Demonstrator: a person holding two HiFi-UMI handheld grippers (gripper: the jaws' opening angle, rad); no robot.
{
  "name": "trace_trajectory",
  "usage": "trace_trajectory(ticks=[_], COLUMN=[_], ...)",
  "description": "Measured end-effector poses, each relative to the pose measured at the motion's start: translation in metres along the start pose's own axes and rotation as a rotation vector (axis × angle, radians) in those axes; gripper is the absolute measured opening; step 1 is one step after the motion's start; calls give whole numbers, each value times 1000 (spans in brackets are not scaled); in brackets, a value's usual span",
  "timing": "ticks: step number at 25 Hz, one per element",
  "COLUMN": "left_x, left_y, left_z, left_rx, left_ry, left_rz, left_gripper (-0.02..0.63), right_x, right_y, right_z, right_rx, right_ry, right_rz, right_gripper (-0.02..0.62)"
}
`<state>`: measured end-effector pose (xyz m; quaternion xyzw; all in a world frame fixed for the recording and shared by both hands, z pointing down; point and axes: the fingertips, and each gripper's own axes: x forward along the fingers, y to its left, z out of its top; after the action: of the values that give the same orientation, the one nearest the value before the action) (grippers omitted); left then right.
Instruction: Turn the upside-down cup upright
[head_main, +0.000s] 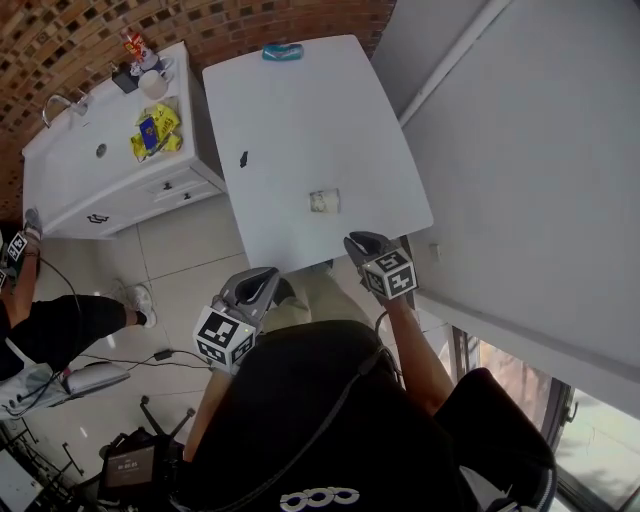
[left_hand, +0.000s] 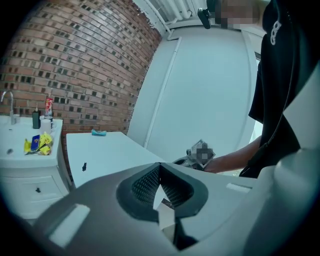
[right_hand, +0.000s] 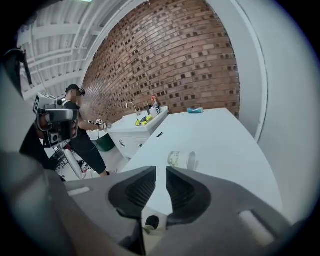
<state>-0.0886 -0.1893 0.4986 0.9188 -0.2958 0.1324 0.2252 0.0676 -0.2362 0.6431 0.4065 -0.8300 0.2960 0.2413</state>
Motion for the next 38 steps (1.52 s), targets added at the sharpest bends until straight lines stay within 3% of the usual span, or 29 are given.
trace_trajectory(ticks=[9, 17, 30, 34, 38], left_x=[29, 43, 52, 53, 54], left_y=[1, 7, 20, 22, 23], left_z=[24, 30, 32, 31, 31], left_rx=[-1, -2, -29, -32, -32], left_ry=[31, 52, 55, 57, 55], left_rz=[42, 67, 107, 111, 105], left_gripper=[15, 15, 15, 15, 16], right_x=[47, 81, 107, 110, 110], right_y=[-41, -63, -69, -66, -63], right_z=[-3, -3, -12, -7, -3], right_rx=[-32, 15, 51, 53, 50], right_ry=[94, 128, 183, 164, 159], right_rz=[42, 54, 116, 128, 141], right_gripper=[59, 84, 84, 21, 15])
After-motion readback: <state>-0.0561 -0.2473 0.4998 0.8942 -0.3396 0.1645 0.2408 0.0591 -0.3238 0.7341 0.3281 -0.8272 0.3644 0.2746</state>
